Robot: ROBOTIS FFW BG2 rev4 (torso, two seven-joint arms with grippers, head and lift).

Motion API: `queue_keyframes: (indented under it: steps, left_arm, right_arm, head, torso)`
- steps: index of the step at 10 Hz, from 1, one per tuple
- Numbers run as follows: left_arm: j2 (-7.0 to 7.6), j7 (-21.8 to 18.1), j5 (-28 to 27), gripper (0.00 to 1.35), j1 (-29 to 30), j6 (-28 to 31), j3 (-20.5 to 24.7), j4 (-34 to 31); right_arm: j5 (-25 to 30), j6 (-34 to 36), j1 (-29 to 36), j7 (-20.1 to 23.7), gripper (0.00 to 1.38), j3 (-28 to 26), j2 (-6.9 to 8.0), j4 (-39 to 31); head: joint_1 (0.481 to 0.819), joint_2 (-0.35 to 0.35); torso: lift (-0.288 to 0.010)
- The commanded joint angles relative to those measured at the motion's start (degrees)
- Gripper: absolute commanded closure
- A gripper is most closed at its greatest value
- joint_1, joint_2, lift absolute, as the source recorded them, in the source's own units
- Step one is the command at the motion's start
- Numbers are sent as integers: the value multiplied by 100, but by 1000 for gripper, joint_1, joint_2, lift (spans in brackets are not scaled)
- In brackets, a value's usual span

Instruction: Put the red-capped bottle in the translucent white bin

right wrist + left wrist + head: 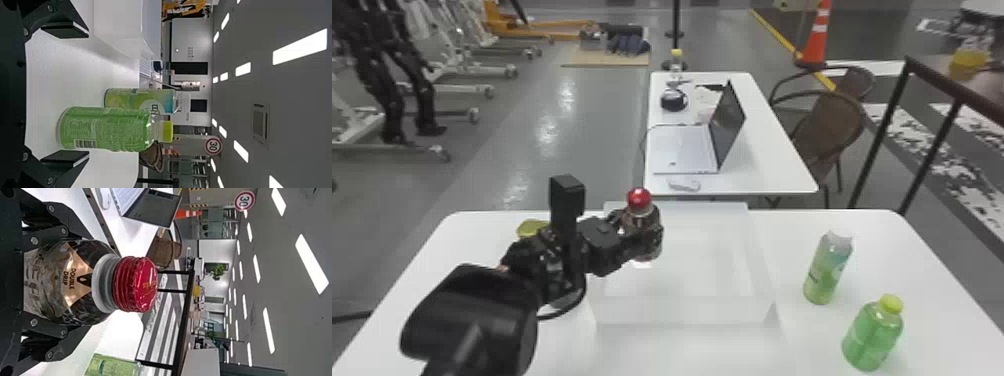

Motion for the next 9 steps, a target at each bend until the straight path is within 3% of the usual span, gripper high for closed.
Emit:
queue_keyframes:
  steps: [1,3,4,6,9]
  left_arm:
    - [-33,-9,29,815,-102,-39,-164,182]
    - [-16,44,29,318,-67,-57,-120,208]
    - [-25,97,47,150,-14,-75,-15,208]
    - [-69,132,38,117,100,-373,108,129]
    - [-60,1055,38,117,1313,-400,1005,-1330]
  right_arm:
    - [5,0,-34,0,205,3,5,33]
    - [5,0,-42,9,205,3,5,33]
    - [5,0,-60,0,205,3,5,42]
    - [14,-9,-78,9,205,21,5,51]
    - [22,0,-51,0,205,3,5,24]
  head:
    - [549,0]
    - [549,0]
    - [549,0]
    - [549,0]
    - [549,0]
  torso:
    - [-100]
    - [-100]
    - [-100]
    - [-100]
    - [-100]
